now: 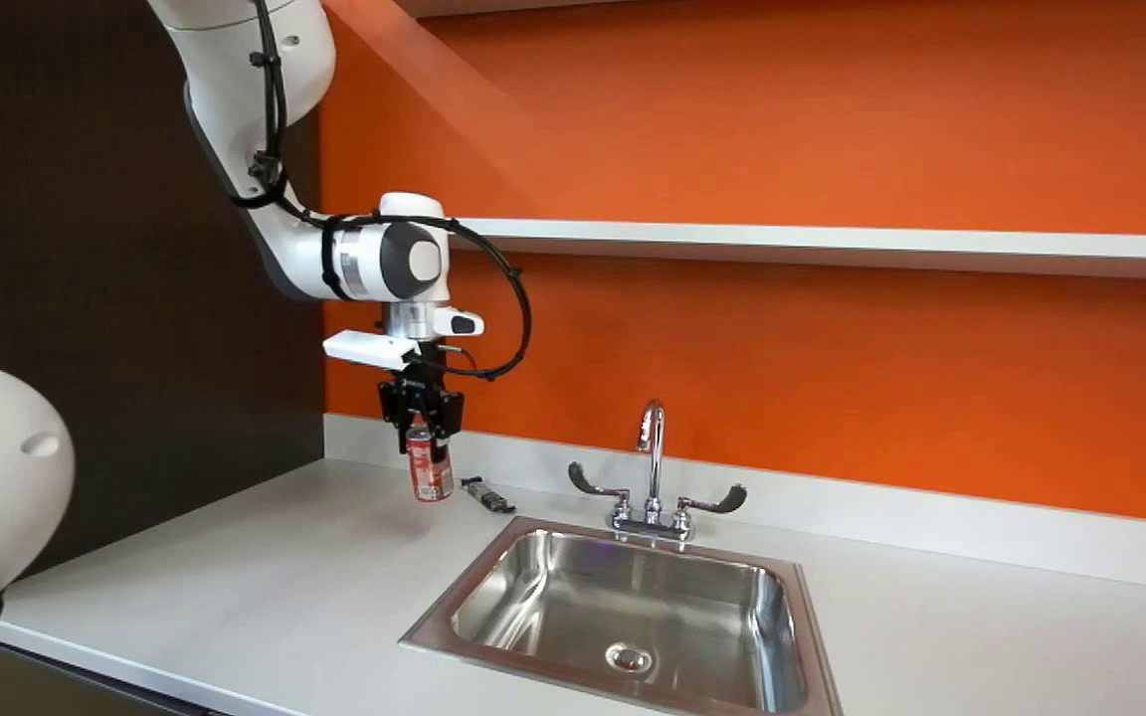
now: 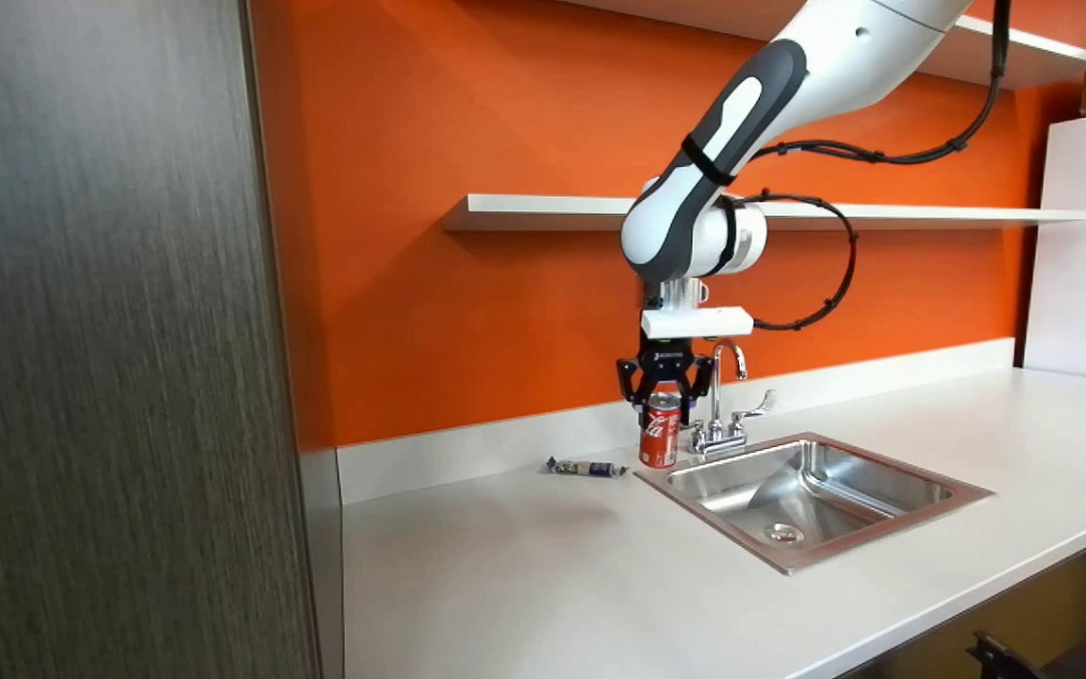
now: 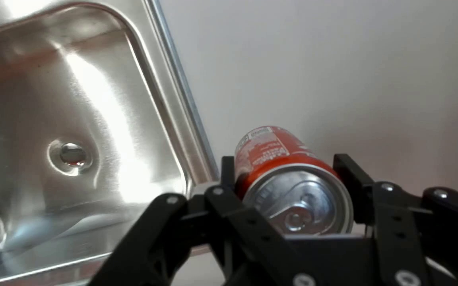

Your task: Put the red can inside the sink

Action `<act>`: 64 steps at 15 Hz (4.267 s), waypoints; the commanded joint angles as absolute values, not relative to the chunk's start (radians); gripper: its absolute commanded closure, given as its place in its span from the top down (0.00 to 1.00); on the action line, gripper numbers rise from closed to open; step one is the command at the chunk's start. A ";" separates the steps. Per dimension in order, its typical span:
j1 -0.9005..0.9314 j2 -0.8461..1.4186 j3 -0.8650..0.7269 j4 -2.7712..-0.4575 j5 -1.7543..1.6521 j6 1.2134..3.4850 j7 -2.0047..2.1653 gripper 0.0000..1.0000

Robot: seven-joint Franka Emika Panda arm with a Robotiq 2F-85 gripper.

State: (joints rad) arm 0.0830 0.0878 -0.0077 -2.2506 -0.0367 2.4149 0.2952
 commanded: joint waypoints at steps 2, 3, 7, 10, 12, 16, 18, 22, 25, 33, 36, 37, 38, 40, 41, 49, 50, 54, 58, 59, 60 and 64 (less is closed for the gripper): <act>0.007 0.088 -0.062 -2.201 -0.037 2.399 0.301 0.38; -0.012 0.096 -0.078 -2.194 -0.032 2.402 0.296 0.38; -0.074 0.151 -0.135 -2.155 -0.017 2.407 0.294 0.38; -0.105 0.220 -0.162 -2.118 0.000 2.412 0.289 0.38; -0.119 0.270 -0.171 -2.095 0.014 2.414 0.285 0.38; -0.132 0.378 -0.164 -2.045 0.069 2.409 0.268 0.38; -0.133 0.425 -0.160 -2.024 0.094 2.405 0.264 0.38; -0.137 0.503 -0.151 -1.994 0.133 2.406 0.256 0.38; -0.138 0.543 -0.142 -1.990 0.152 2.410 0.248 0.38; -0.137 0.595 -0.132 -2.008 0.164 2.425 0.235 0.38; -0.137 0.603 -0.130 -2.009 0.166 2.425 0.234 0.38; -0.137 0.607 -0.131 -2.008 0.166 2.425 0.235 0.38; -0.137 0.609 -0.130 -2.008 0.166 2.424 0.235 0.38; -0.138 0.612 -0.130 -2.007 0.169 2.423 0.236 0.38; -0.138 0.613 -0.130 -2.006 0.169 2.423 0.236 0.38; -0.135 0.613 -0.133 -2.004 0.168 2.418 0.239 0.94; -0.135 0.610 -0.134 -2.005 0.168 2.417 0.240 0.99; -0.131 0.592 -0.143 -2.007 0.160 2.417 0.247 1.00; -0.125 0.559 -0.156 -2.017 0.151 2.418 0.257 1.00; -0.123 0.548 -0.160 -2.019 0.148 2.417 0.259 1.00; -0.122 0.538 -0.163 -2.021 0.146 2.416 0.261 1.00; -0.116 0.474 -0.176 -2.046 0.119 2.421 0.244 1.00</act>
State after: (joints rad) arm -0.1145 0.5479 -0.1710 -2.0055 0.1443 2.4249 0.2681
